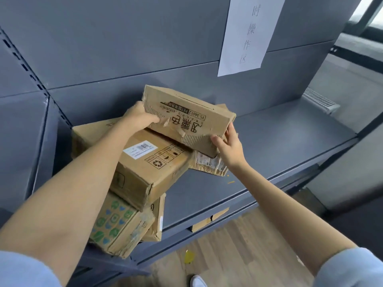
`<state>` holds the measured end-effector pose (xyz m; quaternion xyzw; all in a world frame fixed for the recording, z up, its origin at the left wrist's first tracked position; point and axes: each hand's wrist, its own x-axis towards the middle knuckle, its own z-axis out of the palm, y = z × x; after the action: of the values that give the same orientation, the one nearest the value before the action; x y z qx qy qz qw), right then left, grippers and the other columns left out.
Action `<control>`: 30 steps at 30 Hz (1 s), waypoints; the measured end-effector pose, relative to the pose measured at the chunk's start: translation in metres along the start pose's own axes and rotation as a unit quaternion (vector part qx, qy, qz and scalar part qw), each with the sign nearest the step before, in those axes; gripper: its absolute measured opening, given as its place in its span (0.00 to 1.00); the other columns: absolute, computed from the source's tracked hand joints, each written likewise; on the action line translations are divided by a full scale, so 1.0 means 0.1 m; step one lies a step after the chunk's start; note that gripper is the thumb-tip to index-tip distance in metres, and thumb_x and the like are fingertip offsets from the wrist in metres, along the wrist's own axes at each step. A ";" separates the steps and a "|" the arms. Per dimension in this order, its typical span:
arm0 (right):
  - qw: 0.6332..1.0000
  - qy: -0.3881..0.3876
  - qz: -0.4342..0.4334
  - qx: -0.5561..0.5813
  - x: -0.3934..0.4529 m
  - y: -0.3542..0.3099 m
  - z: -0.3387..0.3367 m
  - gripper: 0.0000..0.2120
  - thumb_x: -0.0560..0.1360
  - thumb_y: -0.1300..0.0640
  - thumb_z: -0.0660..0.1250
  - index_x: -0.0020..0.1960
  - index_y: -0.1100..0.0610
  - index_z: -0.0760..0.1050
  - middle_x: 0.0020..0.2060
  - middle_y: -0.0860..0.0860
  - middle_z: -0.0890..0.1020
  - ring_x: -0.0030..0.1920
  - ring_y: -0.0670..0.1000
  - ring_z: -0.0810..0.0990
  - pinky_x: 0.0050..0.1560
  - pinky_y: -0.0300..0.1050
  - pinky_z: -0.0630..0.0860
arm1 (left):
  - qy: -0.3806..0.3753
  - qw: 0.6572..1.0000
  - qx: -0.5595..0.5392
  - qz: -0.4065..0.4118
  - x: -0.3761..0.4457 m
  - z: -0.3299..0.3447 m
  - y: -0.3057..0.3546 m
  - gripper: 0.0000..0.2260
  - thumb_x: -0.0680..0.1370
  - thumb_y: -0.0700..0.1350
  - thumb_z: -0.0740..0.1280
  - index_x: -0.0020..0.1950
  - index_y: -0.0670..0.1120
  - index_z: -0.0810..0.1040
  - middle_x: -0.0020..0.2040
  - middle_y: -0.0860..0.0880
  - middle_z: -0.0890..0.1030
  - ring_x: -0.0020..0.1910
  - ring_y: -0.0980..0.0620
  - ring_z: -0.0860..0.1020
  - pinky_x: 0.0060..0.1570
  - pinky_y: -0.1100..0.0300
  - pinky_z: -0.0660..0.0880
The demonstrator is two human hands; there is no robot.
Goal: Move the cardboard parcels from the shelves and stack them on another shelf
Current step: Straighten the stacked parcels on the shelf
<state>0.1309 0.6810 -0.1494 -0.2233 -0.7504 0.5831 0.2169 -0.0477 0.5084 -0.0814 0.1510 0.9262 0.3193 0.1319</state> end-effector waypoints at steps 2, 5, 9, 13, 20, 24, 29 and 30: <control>0.995 0.041 -0.021 0.084 0.08 -0.13 -0.11 0.20 0.72 0.56 0.64 0.64 0.50 0.69 0.52 0.44 0.80 0.51 0.42 0.79 0.55 0.39 0.76 | 0.016 0.999 -0.033 0.037 -0.06 -0.04 0.12 0.18 0.74 0.48 0.68 0.63 0.49 0.73 0.56 0.51 0.77 0.54 0.50 0.74 0.49 0.56 0.70; 0.985 0.068 -0.062 0.146 0.19 -0.42 -0.37 0.13 0.72 0.57 0.62 0.56 0.54 0.77 0.48 0.48 0.82 0.50 0.48 0.80 0.57 0.51 0.77 | 0.055 0.984 -0.148 0.086 -0.18 -0.12 0.34 0.18 0.76 0.48 0.66 0.66 0.50 0.72 0.52 0.56 0.75 0.52 0.55 0.73 0.41 0.65 0.67; 0.984 0.014 -0.142 0.106 0.12 -0.71 -0.72 0.18 0.70 0.58 0.68 0.59 0.57 0.74 0.48 0.46 0.83 0.50 0.48 0.81 0.49 0.43 0.78 | 0.038 0.934 -0.334 0.119 -0.44 -0.26 0.53 0.27 0.70 0.54 0.73 0.65 0.45 0.74 0.53 0.54 0.81 0.54 0.54 0.79 0.55 0.57 0.75; 0.987 0.059 -0.149 0.030 -0.04 -0.82 -0.95 0.16 0.66 0.59 0.73 0.53 0.54 0.76 0.42 0.42 0.84 0.46 0.44 0.81 0.44 0.39 0.77 | 0.013 0.919 -0.349 0.184 -0.63 -0.33 0.56 0.28 0.63 0.56 0.77 0.59 0.46 0.79 0.53 0.50 0.83 0.56 0.50 0.79 0.61 0.48 0.74; 0.964 0.249 -0.084 0.034 -0.78 -0.88 -0.87 0.09 0.72 0.48 0.71 0.47 0.53 0.77 0.43 0.47 0.83 0.44 0.47 0.82 0.49 0.46 0.80 | -0.037 0.924 -0.320 0.205 -1.10 -0.30 0.57 0.43 0.62 0.50 0.78 0.73 0.46 0.62 0.68 0.48 0.72 0.65 0.51 0.71 0.66 0.51 0.69; 0.961 0.266 -0.054 0.042 -1.34 -0.91 -0.75 0.09 0.73 0.45 0.68 0.46 0.50 0.77 0.43 0.47 0.83 0.46 0.49 0.83 0.53 0.50 0.80 | -0.077 0.916 -0.322 0.226 -1.39 -0.24 0.39 0.23 0.72 0.44 0.73 0.64 0.50 0.69 0.58 0.53 0.77 0.59 0.53 0.75 0.63 0.52 0.72; 0.967 0.215 -0.036 0.132 -1.86 -0.91 -0.75 0.03 0.78 0.58 0.63 0.46 0.51 0.74 0.36 0.44 0.84 0.39 0.45 0.83 0.48 0.46 0.78 | -0.098 0.905 -0.360 0.205 -1.73 -0.19 0.18 0.16 0.71 0.47 0.74 0.56 0.52 0.73 0.54 0.54 0.80 0.54 0.54 0.78 0.57 0.53 0.75; 0.970 0.195 -0.034 0.143 -1.94 -0.91 -0.75 0.03 0.78 0.58 0.63 0.47 0.51 0.73 0.36 0.44 0.84 0.39 0.45 0.83 0.48 0.46 0.78 | -0.098 0.904 -0.363 0.203 -1.79 -0.19 0.16 0.17 0.71 0.48 0.74 0.58 0.52 0.74 0.53 0.55 0.80 0.54 0.54 0.78 0.56 0.55 0.76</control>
<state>0.3238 0.6051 -0.0571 -0.2743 -0.6096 0.6217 0.4083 0.1140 0.4443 -0.0307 0.3080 0.6781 0.6366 0.2000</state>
